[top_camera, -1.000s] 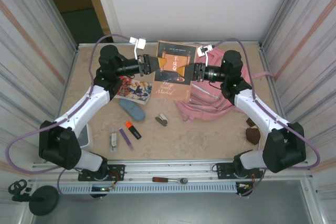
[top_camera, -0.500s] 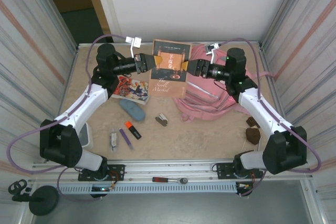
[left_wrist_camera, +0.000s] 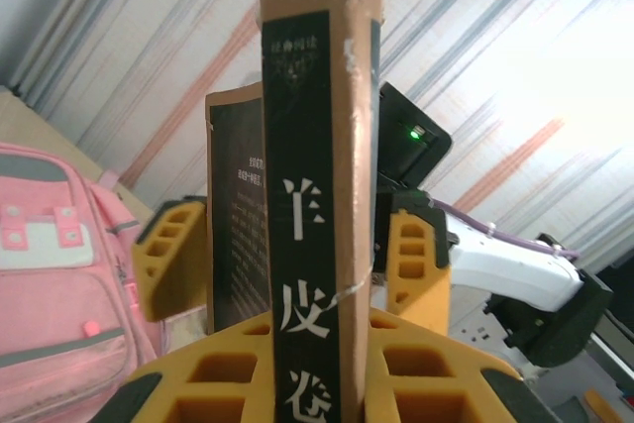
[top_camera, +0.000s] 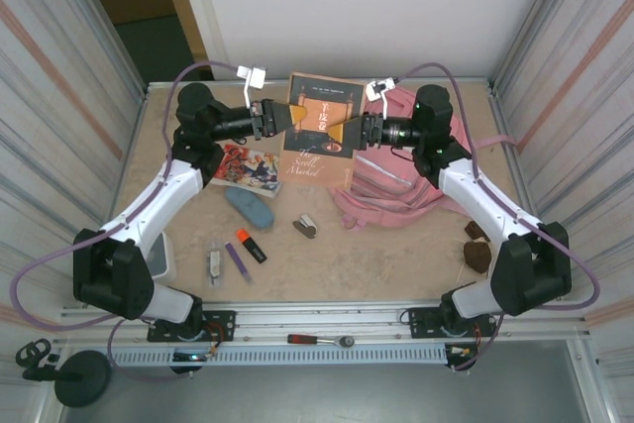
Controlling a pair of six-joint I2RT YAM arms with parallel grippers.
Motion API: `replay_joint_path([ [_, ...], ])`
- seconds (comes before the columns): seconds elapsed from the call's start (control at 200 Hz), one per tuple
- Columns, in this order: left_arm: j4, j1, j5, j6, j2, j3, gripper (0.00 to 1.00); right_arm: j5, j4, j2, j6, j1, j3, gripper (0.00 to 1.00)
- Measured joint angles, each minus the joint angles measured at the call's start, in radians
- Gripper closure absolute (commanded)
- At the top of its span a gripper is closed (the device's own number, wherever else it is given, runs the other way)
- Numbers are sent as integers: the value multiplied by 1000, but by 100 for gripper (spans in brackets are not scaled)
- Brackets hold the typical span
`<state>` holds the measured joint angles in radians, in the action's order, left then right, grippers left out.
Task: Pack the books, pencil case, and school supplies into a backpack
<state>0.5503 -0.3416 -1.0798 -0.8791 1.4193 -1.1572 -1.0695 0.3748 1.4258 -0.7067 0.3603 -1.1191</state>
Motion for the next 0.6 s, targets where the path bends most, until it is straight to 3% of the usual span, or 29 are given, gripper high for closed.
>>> replay_joint_path([
  [0.12,33,-1,-21,-26,0,-6,100,-11,57,25,-24,7,-7,0],
  [0.175,39,0,-26,-32,0,-7,100,-14,72,31,-29,17,-11,7],
  [0.376,-71,36,3,23,0,-26,100,-26,125,31,-79,34,-18,66],
  [0.506,-188,46,53,101,1,-36,83,7,116,26,-121,29,-16,91],
  [0.596,-208,45,73,122,2,-35,55,34,92,22,-155,20,-3,100],
])
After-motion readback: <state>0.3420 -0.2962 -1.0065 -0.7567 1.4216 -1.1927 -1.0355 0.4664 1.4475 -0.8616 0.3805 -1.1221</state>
